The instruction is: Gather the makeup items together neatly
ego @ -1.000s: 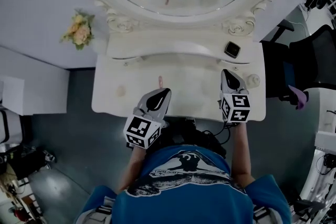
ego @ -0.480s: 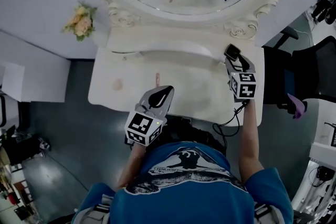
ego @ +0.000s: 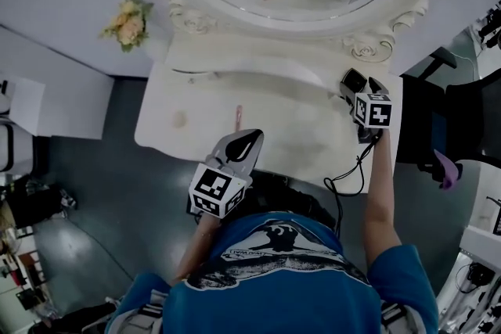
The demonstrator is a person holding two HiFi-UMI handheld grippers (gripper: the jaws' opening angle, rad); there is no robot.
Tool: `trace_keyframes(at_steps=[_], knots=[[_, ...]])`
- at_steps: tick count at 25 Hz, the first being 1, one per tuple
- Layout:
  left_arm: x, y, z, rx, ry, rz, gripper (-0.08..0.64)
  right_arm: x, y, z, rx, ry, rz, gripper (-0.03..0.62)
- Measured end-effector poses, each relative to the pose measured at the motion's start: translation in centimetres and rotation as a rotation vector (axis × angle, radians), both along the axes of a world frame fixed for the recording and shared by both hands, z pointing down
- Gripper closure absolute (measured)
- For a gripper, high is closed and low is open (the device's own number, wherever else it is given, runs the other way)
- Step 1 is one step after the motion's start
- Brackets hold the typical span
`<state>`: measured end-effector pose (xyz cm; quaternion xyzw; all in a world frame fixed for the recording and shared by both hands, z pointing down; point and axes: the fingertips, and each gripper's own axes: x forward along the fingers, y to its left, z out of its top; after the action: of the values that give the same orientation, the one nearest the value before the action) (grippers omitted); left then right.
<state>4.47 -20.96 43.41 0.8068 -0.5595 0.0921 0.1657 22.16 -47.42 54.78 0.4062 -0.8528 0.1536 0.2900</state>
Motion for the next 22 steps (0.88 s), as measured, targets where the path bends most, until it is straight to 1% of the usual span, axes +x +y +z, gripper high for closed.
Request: trace_keyframes(at_steps=[4, 8, 12, 13, 18, 22], knots=[[-0.6, 0.4, 0.3, -0.021, 0.014, -0.031, 0.548, 0.0, -0.1, 1.3, -0.030, 0.001, 0.003, 0.179], [-1.8, 1.1, 0.6, -0.036, 0.011, -0.062, 0.547, 0.0, -0.2, 1.4, -0.027, 0.013, 0.008, 0.179], [-3.3, 1.5, 0.7, -0.042, 0.006, -0.090, 0.546, -0.1, -0.2, 1.3, -0.019, -0.005, 0.015, 0.195], [-3.7, 1.6, 0.8, -0.042, 0.007, -0.093, 0.548, -0.1, -0.2, 1.3, -0.013, -0.012, 0.021, 0.219], [-4.7, 1.8, 0.5, -0.034, 0.008, -0.096, 0.548, 0.1, -0.1, 1.2, 0.011, -0.019, 0.039, 0.221], [-5.8, 2.6, 0.7, -0.047, 0.001, -0.099, 0.548, -0.6, 0.7, 1.3, 0.004, -0.021, 0.038, 0.222]])
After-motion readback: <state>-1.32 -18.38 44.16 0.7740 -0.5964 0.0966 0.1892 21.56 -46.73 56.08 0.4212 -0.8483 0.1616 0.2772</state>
